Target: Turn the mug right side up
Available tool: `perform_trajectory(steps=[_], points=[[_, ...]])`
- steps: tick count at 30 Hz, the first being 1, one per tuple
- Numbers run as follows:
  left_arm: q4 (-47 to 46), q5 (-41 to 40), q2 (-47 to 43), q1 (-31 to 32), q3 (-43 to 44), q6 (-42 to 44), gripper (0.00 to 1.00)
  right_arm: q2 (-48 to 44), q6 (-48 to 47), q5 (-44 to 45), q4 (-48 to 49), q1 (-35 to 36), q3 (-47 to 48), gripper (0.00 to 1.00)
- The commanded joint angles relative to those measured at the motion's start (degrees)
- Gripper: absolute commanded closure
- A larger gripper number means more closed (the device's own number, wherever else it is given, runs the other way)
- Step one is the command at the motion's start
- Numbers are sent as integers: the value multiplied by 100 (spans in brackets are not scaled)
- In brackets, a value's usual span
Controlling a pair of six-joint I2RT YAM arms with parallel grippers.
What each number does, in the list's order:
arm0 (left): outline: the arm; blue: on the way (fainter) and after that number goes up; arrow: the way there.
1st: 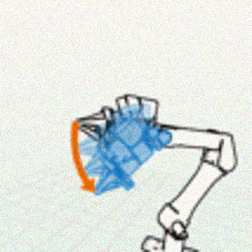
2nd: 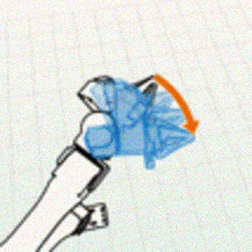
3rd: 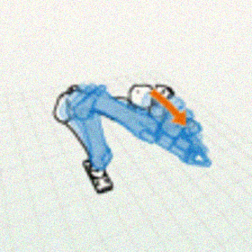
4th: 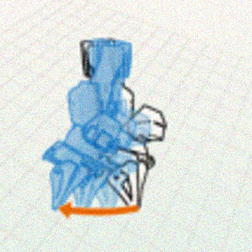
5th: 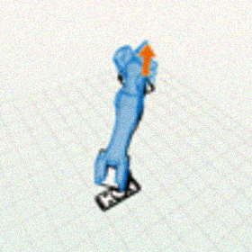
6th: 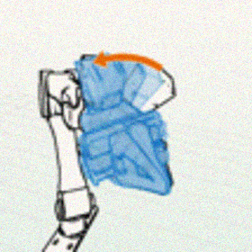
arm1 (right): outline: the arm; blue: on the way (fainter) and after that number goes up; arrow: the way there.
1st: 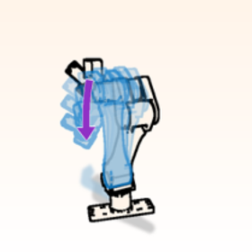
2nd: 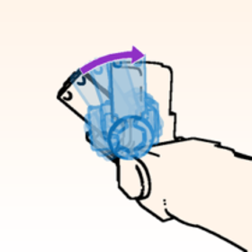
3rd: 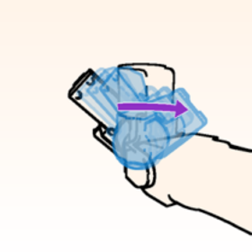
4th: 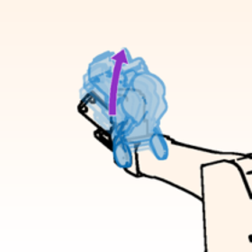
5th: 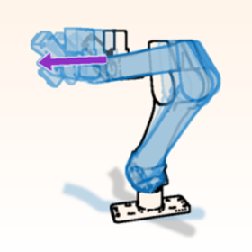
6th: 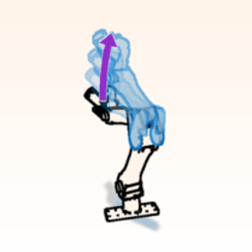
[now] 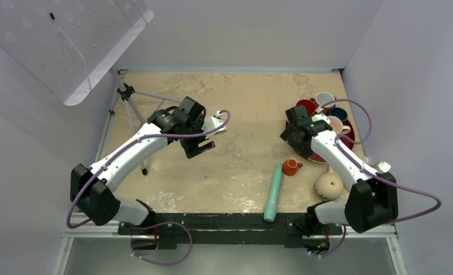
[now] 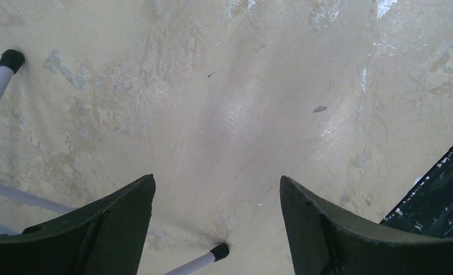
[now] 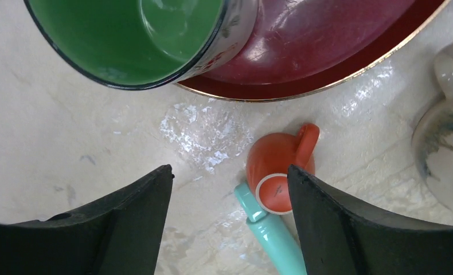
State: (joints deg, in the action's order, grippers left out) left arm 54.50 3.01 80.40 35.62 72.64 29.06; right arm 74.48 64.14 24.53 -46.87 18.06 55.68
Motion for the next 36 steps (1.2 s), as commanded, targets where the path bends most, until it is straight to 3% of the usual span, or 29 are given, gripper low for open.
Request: perform_trajectory(steps=[1, 6, 11, 26, 31, 36], points=[[-54, 119, -196, -49, 93, -135, 17, -427, 1198, -14, -227, -437, -321, 25], [-58, 119, -206, -48, 92, -129, 17, -603, 1151, -325, -16, -855, -785, 23], [-58, 130, -208, -47, 84, -127, 17, -601, 1043, -359, -16, -864, -908, 12], [-89, 91, -210, -52, 44, -102, 17, -128, 1026, -1371, 1162, -454, -1523, 10], [-85, 89, -239, -54, 23, -104, 17, 213, 1007, -1353, 1209, -307, -1485, 24], [-95, 86, -229, -49, 24, -105, 17, -91, 919, -1225, 1256, -288, -1549, 50]])
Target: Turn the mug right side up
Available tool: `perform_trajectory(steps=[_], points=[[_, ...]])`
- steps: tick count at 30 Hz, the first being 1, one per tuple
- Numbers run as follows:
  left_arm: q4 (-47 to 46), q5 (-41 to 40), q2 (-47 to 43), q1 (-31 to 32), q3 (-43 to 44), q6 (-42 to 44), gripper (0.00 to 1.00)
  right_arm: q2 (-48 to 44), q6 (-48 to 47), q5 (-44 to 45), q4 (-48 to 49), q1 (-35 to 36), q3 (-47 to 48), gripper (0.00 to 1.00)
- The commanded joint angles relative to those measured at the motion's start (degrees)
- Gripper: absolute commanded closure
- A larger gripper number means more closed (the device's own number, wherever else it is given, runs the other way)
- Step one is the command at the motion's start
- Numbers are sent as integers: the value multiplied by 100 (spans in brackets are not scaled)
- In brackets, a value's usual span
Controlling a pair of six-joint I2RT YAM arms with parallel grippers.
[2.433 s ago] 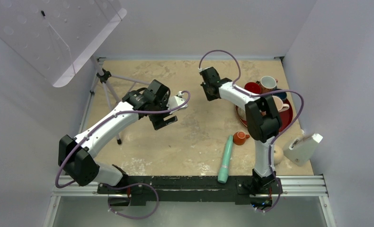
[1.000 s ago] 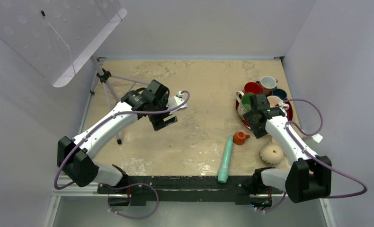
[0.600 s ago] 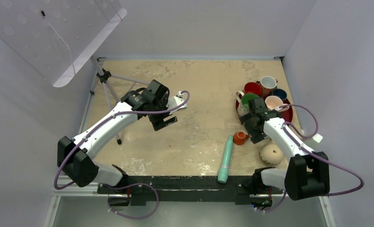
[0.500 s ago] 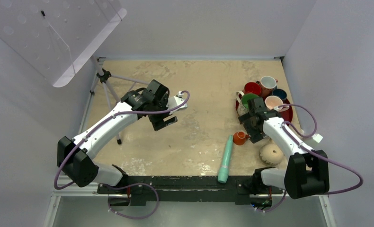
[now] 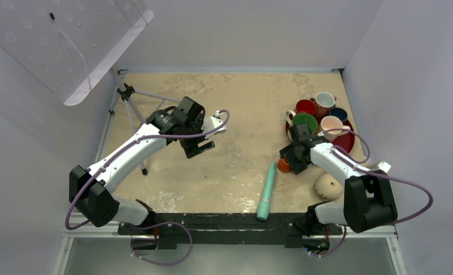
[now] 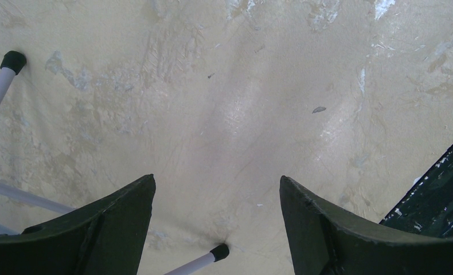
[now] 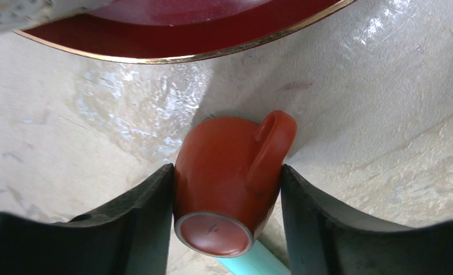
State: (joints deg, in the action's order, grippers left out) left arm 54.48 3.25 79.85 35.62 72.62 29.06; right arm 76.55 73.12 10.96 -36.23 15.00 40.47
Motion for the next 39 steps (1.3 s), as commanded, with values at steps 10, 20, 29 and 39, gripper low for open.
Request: perform_trajectory(steps=[10, 20, 29, 39], points=[[37, 1121, -167, -197, 156, -430, 17, -306, -1083, 338, 404, 722, 762, 88], [-294, 5360, -38, -844, 978, -1851, 16, -1467, -2265, -1367, 3464, 1365, 1168, 100], [-1999, 6843, 196, -1259, 1735, -3312, 18, -1990, -2796, -2564, 5373, 1533, 1339, 100], [-4125, 6906, 22, -962, 1777, -3763, 18, -2165, -2783, -2902, 6185, 1540, 1595, 100]])
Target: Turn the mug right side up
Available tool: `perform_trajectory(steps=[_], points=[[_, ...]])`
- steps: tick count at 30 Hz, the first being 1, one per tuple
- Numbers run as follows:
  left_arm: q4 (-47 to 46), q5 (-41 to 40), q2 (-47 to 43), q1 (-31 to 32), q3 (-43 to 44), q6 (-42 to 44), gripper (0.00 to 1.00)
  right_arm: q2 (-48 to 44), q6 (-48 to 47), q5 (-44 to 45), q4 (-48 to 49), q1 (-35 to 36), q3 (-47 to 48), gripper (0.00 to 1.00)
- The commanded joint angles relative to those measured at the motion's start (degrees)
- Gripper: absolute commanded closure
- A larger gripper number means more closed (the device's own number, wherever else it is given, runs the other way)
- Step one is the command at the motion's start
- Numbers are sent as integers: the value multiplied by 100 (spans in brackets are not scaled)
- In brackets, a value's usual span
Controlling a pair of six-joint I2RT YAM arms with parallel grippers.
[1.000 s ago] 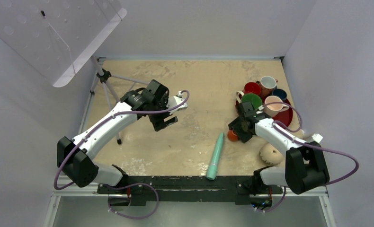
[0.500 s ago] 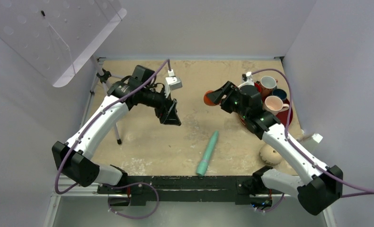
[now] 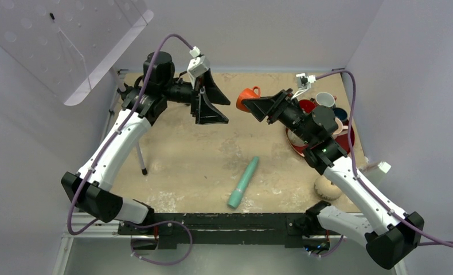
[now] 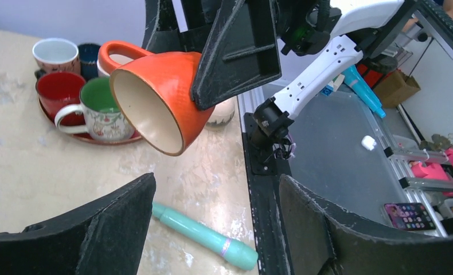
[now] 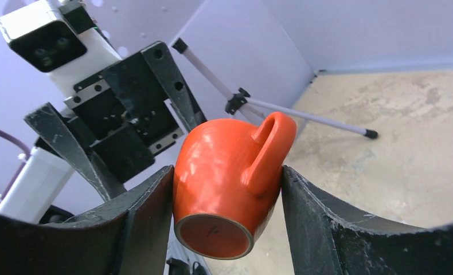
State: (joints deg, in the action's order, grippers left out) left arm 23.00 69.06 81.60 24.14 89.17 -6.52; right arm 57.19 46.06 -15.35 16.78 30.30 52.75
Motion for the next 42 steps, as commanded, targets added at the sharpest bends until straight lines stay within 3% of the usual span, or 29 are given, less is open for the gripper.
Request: perform_trajectory(steps=[1, 9, 15, 22, 24, 26, 28, 29, 30, 34, 35, 38, 40, 42], points=[[-1039, 225, -157, 248, 127, -182, 18, -241, -39, -279, 975, 8, 353, 100], [-2911, -41, -2, 447, 115, -1182, 17, -71, 1, -467, 1182, 9, 486, 100], [-2965, 129, -47, 463, 66, -968, 23, -56, 75, -457, 1254, 9, 453, 100], [-2830, -31, 79, 755, 80, -973, 52, 129, 271, -684, 1710, 33, 606, 100], [-2842, -58, 92, 792, 119, -986, 68, 166, 208, -711, 1654, 37, 657, 100], [-2836, -150, 97, 792, 179, -1007, 96, 204, 178, -775, 1625, 34, 666, 100], [-2257, -275, 95, 773, 296, -691, 100, 182, 85, -803, 1497, 32, 658, 100], [-1565, -308, 112, 745, 460, -297, 100, 125, -5, -737, 1314, 32, 657, 96], [-878, -330, 146, 713, 648, 226, 100, 47, -152, -610, 1080, 35, 665, 85], [2340, -811, 199, 636, 1360, 3762, 100, -315, -1043, 106, -544, 32, 915, 7], [3022, -1004, 188, 640, 1445, 4818, 100, -351, -1198, 245, -943, 30, 1038, 2], [4666, -1777, 46, 691, 1407, 7493, 100, -399, -1544, 549, -2097, 28, 1382, 1], [5498, -2442, -139, 765, 1163, 9187, 100, -347, -1645, 867, -2644, 37, 1646, 1], [5726, -3350, -408, 902, 688, 10628, 100, -148, -1705, 1079, -3050, 29, 1941, 1]])
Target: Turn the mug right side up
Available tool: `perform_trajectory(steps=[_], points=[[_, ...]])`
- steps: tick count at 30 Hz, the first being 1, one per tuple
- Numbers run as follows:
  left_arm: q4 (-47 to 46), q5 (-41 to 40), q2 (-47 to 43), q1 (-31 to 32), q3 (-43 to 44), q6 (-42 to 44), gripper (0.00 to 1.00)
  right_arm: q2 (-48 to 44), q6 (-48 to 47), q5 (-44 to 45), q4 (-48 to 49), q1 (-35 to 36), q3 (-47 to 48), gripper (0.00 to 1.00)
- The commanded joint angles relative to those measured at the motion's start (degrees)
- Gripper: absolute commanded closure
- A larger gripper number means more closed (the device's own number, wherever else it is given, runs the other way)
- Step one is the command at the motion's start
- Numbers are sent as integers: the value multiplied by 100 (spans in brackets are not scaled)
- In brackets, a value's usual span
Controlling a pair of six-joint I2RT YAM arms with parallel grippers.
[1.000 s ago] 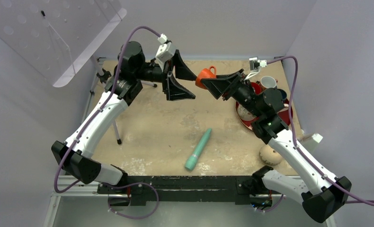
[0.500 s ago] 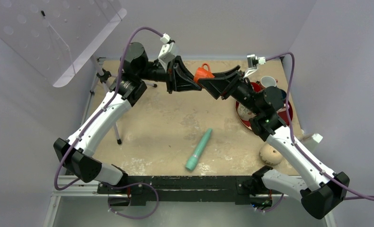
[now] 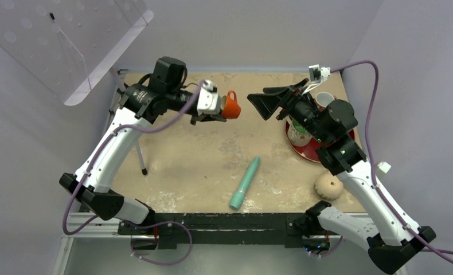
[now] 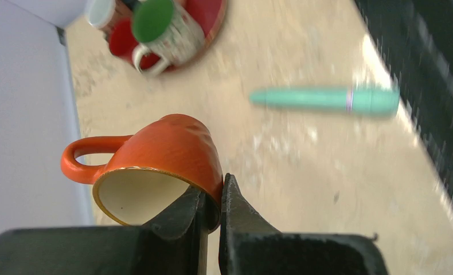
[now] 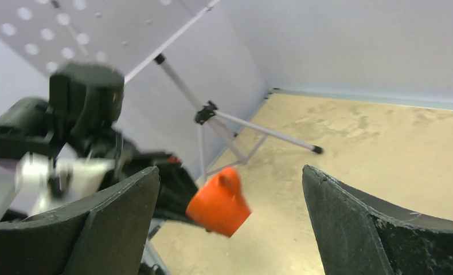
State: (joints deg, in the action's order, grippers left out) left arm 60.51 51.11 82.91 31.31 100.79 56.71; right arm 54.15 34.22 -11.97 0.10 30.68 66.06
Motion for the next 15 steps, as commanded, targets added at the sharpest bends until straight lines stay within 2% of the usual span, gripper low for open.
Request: perform_trajectory(steps=[1, 4, 6, 8, 13, 15], points=[[1967, -1926, -665, 243, -731, 4853, 100, 336, -554, 675, -1528, 11, 778, 1], [2020, -2835, -812, 344, -1077, 6101, 100, 1080, -723, 614, -2150, 299, 1500, 4], [1852, -3183, -943, 371, -1309, 6656, 100, 1610, -790, 938, -2720, 655, 2012, 12], [1667, -3519, -1044, 426, -1496, 7051, 100, 2101, -873, 1164, -3137, 1111, 2420, 13], [1600, -3919, -1064, 505, -1586, 7448, 100, 2921, -931, 1324, -3639, 1971, 3060, 15], [1585, -3925, -1056, 528, -1590, 7460, 100, 3203, -992, 1412, -3821, 2158, 3242, 19]])
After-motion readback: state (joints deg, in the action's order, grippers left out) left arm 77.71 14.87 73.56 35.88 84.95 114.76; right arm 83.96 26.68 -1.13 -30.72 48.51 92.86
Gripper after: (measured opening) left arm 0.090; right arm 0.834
